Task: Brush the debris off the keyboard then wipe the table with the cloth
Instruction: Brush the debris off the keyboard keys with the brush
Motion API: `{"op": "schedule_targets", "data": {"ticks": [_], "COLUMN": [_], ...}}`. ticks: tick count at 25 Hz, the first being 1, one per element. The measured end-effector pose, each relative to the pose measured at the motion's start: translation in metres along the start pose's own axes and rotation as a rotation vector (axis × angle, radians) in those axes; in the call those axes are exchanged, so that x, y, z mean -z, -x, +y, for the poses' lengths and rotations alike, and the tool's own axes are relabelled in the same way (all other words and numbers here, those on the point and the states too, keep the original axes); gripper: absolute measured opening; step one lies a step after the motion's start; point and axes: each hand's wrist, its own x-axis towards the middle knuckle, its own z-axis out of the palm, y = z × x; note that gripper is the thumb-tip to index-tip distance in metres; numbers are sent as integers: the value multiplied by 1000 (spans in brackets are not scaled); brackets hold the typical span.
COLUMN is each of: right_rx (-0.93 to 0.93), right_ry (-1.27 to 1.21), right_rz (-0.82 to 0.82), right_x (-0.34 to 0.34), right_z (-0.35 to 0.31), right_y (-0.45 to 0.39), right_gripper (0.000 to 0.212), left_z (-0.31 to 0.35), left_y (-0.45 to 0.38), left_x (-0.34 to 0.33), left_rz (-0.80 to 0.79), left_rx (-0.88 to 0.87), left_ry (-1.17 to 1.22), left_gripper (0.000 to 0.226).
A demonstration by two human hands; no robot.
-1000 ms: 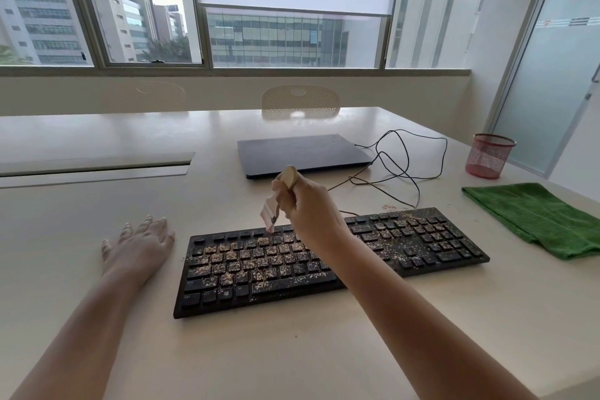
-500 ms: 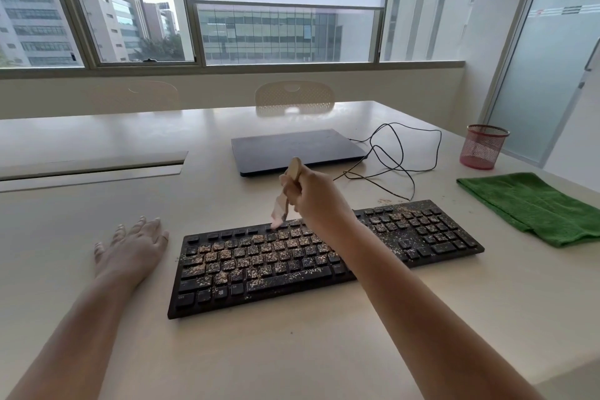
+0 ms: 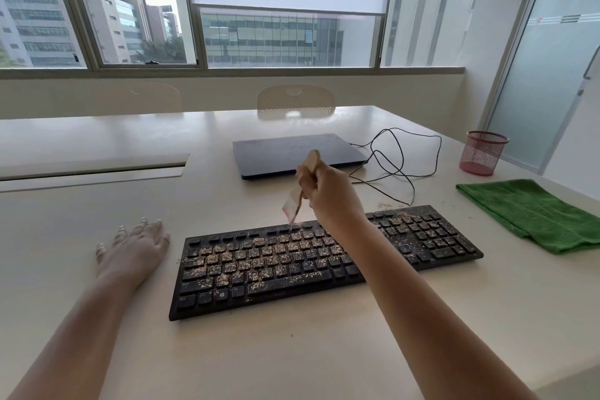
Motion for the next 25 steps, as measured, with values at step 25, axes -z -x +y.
{"op": "schedule_targets", "data": {"ticks": [25], "right_rx": [-27], "right_ry": [215], "right_rz": [-33], "right_x": [12], "right_z": [23], "right_y": [-10], "right_gripper": [35], "left_z": [-2], "left_y": [1], "left_x": [1], "left_rz": [-4], "left_rx": [-9], "left_ry": [-2], "left_gripper": [54]}}
